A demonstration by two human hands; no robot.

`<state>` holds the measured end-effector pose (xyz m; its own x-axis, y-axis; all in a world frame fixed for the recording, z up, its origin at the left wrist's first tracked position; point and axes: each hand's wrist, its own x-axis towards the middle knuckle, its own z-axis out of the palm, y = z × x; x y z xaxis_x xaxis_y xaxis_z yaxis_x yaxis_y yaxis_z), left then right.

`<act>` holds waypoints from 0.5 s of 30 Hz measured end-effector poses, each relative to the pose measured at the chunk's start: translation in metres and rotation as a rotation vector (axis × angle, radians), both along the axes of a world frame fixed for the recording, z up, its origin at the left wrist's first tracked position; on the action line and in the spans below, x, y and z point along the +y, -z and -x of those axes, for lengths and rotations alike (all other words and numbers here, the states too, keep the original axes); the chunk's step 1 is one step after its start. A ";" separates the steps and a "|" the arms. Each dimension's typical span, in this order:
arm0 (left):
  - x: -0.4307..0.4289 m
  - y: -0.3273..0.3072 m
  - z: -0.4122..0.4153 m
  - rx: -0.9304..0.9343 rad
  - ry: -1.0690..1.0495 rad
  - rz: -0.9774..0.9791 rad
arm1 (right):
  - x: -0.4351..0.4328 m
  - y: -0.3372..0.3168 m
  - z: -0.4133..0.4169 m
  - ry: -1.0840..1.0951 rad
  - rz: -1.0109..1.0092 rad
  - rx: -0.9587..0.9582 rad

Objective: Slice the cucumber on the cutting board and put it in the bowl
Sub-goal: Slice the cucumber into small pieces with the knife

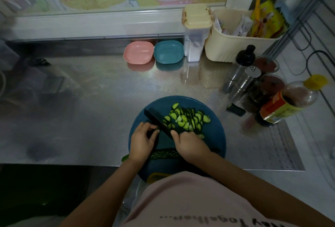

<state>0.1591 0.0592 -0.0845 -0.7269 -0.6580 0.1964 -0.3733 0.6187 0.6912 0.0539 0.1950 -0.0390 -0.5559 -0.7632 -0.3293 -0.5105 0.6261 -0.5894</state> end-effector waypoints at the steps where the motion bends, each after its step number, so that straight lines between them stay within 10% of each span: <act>1: 0.000 0.001 0.000 0.002 -0.004 0.000 | 0.000 0.001 0.001 0.003 -0.006 -0.009; 15: -0.002 0.003 0.001 0.024 -0.038 -0.046 | 0.011 -0.008 0.005 0.029 0.019 -0.095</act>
